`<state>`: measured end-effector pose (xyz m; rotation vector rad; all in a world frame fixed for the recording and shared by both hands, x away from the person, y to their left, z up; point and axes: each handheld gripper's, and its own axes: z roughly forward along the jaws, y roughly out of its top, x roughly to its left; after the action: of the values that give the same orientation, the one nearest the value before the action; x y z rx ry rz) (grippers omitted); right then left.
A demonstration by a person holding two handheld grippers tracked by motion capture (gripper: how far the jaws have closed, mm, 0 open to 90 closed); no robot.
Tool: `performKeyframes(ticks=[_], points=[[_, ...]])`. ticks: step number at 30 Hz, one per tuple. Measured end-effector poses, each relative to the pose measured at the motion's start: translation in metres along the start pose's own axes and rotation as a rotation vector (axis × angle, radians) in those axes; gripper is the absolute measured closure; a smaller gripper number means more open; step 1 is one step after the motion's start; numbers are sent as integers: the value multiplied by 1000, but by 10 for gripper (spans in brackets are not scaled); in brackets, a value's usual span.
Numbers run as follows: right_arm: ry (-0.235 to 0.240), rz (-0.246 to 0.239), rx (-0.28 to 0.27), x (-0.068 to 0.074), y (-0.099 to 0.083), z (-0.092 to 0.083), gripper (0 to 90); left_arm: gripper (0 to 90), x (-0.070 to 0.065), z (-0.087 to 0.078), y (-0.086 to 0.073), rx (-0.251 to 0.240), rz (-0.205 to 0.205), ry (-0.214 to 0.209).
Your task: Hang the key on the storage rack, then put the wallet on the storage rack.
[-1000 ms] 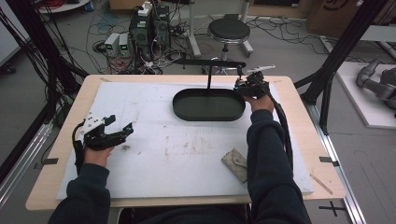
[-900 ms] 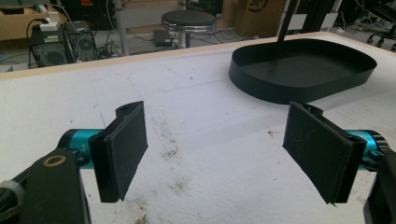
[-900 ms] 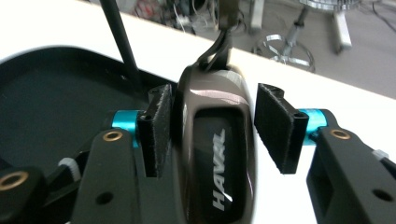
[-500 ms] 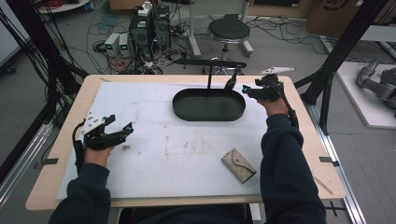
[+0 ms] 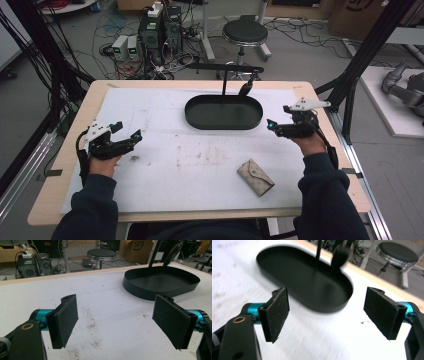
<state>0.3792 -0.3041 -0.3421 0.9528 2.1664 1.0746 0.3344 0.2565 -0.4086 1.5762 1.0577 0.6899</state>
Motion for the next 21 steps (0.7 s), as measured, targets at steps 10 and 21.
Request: performKeyframes(ticks=[10, 21], points=[[7, 16, 62, 21, -46, 0, 210, 205, -4, 2, 2, -9, -1, 6], [14, 3, 35, 31, -55, -11, 210, 206, -3, 6, 4, -8, -5, -3]])
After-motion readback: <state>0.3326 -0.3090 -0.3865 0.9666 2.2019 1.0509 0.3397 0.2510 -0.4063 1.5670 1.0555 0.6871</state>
